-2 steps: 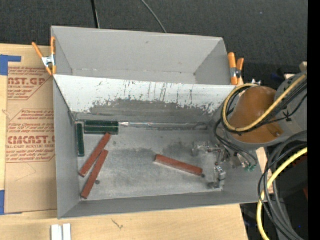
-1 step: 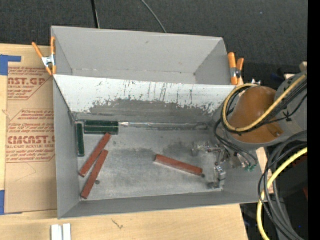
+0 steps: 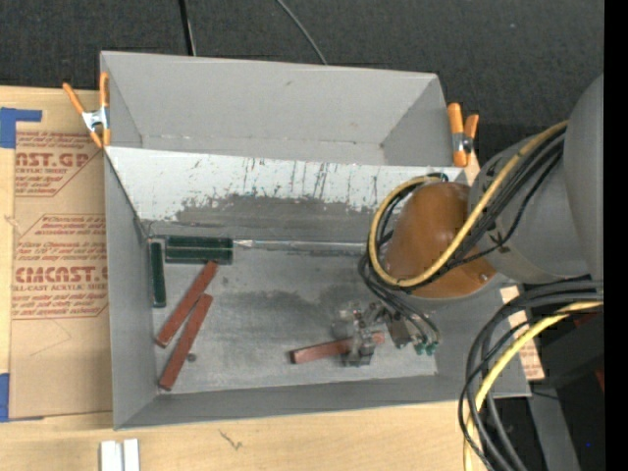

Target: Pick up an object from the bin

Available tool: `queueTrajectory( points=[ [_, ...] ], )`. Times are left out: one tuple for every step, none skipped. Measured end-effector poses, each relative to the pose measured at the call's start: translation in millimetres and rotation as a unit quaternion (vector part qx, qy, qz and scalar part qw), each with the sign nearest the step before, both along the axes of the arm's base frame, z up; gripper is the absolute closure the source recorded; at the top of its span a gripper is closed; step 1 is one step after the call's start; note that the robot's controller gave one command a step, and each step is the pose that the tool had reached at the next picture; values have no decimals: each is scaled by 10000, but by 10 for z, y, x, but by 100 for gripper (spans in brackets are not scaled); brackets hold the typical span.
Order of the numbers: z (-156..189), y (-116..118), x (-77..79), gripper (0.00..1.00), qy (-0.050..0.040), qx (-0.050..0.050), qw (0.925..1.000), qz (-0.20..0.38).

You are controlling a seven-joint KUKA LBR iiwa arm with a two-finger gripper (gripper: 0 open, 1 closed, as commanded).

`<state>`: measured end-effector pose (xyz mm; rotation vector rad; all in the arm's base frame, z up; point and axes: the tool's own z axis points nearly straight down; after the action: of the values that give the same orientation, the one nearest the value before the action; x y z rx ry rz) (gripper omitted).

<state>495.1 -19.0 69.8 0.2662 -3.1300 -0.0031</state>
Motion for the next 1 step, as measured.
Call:
queueTrajectory(
  points=[
    [0, 0, 0, 100, -1, -1, 10000, -1]
  ],
)
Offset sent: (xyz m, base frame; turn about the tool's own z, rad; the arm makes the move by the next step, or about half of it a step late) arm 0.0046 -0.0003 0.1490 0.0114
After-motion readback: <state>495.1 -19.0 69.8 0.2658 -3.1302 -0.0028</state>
